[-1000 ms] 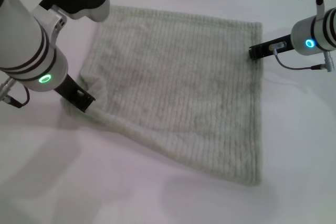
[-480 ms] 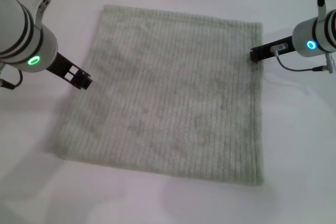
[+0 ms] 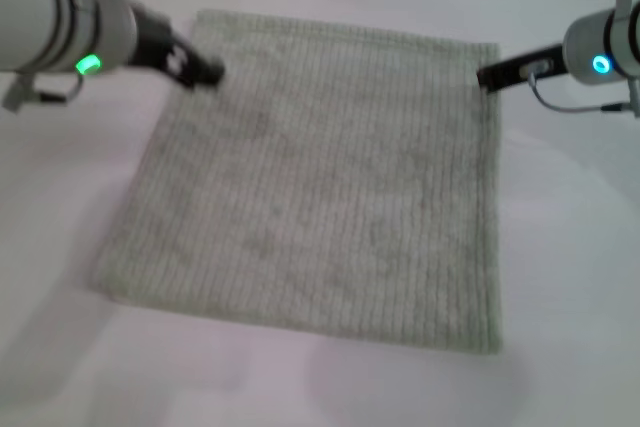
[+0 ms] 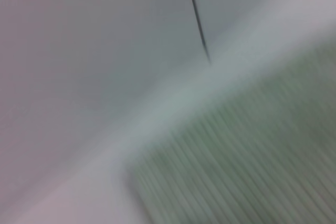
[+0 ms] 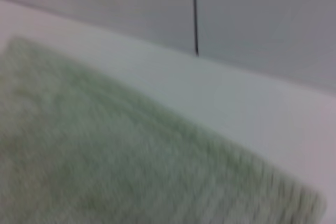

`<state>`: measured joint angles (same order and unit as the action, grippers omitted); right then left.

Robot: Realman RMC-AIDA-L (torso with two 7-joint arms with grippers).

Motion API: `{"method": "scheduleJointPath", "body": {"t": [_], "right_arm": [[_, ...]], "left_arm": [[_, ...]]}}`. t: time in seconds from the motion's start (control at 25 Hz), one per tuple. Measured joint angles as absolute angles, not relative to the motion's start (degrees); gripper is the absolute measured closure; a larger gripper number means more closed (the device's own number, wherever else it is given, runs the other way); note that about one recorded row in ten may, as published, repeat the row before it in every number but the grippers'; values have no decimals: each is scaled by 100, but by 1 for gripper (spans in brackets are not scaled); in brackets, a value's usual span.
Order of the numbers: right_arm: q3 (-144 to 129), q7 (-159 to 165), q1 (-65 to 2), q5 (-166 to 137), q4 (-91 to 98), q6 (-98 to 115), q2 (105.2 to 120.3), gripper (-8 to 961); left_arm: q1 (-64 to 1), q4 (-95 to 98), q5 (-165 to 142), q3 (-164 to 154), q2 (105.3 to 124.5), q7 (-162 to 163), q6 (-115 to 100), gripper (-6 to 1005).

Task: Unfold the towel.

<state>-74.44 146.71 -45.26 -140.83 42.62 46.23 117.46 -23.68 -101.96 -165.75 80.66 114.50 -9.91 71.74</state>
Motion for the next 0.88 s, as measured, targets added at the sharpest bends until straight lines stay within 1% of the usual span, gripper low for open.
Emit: {"method": "scheduleJointPath", "body": {"t": [0.08, 0.12, 0.16, 0.2, 0.24, 0.36, 0.44, 0.52, 0.64, 0.76, 0.88], "right_arm": [[-7653, 14572, -4166, -14083, 5026, 4613, 11794, 954], [-7757, 14523, -3983, -14083, 5397, 4581, 11818, 954], [-8032, 14314, -3528, -14073, 6287, 4349, 11873, 954], [-8032, 14314, -3528, -14073, 6287, 4349, 11873, 954], [-8171, 14214, -3315, -14063, 6666, 4191, 11888, 954], [-9022, 13739, -2306, -14024, 7781, 3075, 11906, 953], [-9808, 13318, -1558, -14033, 8330, 1764, 11899, 953], [-10438, 13094, -1001, -14042, 8547, 565, 11892, 953], [-11225, 13269, -338, -14066, 8325, -1258, 11900, 953], [-11953, 14156, -60, -14466, 7288, -3520, 11881, 953], [-12305, 15440, -87, -15022, 5728, -5890, 11890, 953]], "left_arm": [[-1897, -10089, -16574, 8338, 11607, -1659, 5629, 296], [-1654, -9994, -16572, 8437, 11715, -2025, 4826, 296], [-1195, -9693, -16565, 8483, 11851, -2684, 3108, 297], [-1195, -9693, -16565, 8483, 11851, -2684, 3108, 297], [-983, -9485, -16558, 8435, 11887, -2947, 2124, 297], [-713, -8520, -16481, 8221, 11881, -3072, -524, 296], [-709, -7595, -16276, 8121, 11884, -2968, -2292, 298], [-831, -6601, -16017, 7973, 11883, -2756, -3770, 301], [-1116, -5240, -15694, 7862, 11875, -2205, -5138, 302], [-1370, -4123, -15436, 7896, 11884, -1637, -5944, 302], [-1539, -3352, -15255, 7906, 11868, -1064, -6449, 301]]}}
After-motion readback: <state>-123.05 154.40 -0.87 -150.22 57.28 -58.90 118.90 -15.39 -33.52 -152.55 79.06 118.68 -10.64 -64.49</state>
